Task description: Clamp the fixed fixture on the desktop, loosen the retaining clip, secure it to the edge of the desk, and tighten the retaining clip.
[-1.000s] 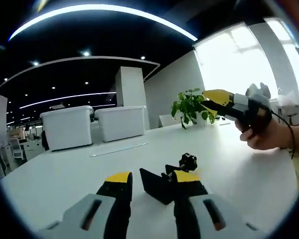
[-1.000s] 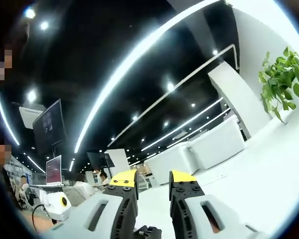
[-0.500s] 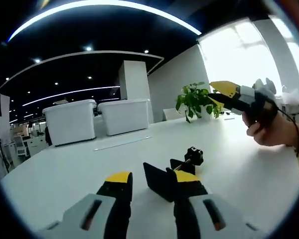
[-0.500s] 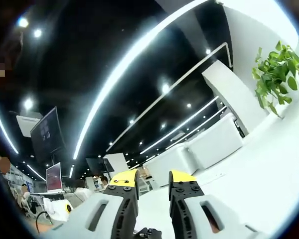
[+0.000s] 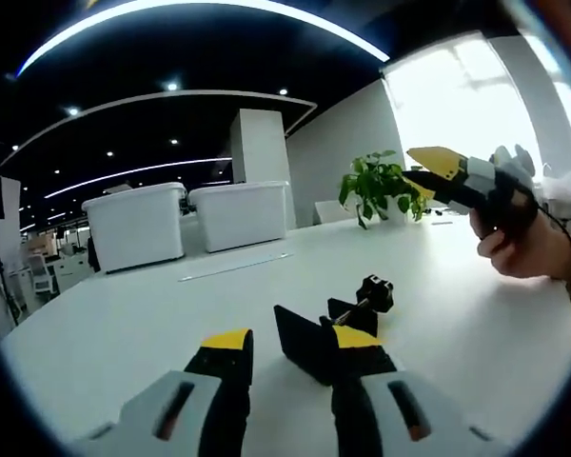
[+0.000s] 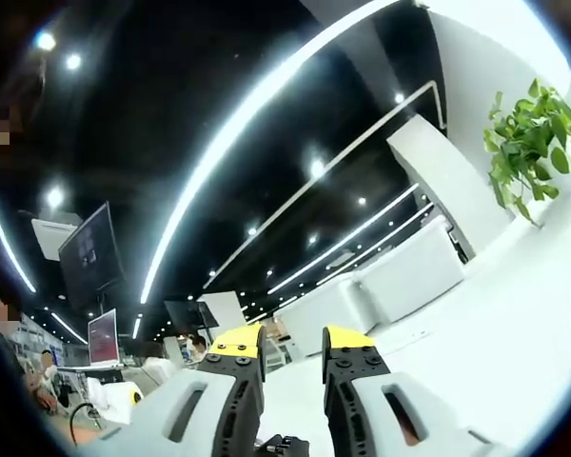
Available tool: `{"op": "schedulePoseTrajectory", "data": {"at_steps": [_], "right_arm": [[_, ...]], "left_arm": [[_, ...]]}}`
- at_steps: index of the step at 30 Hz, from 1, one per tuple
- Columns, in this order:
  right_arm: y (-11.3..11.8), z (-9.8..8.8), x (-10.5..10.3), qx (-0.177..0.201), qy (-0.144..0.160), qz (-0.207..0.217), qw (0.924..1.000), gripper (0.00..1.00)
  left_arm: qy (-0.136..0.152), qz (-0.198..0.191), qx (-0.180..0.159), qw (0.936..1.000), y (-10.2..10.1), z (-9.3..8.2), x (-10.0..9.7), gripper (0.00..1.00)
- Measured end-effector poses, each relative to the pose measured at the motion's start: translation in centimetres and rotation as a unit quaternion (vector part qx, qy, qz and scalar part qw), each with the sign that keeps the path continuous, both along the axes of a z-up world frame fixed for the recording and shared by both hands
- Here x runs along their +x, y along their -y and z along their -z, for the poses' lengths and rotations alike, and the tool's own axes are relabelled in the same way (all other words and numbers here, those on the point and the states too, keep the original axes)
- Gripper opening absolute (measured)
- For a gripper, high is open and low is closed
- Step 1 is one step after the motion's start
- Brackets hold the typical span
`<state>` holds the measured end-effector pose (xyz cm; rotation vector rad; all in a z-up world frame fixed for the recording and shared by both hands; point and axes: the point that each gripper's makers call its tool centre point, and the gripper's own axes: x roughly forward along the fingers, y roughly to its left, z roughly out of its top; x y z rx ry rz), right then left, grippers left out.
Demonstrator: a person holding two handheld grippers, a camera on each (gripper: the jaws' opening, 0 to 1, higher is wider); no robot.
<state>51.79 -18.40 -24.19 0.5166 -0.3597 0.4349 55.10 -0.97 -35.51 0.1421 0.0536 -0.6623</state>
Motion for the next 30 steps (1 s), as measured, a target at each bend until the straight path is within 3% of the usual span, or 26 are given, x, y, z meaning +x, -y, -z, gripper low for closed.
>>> {"op": "schedulePoseTrajectory", "data": {"at_steps": [7, 30], "right_arm": [[-0.1, 0.1, 0.1, -0.002, -0.002, -0.001, 1.0, 0.23], [-0.5, 1.1, 0.5, -0.012, -0.023, -0.009, 0.9996, 0.23]], "left_arm": [[-0.011, -0.01, 0.004, 0.9999, -0.3, 0.4, 0.2, 0.15], [-0.022, -0.012, 0.001, 0.9997, -0.1, 0.6, 0.2, 0.09]]}}
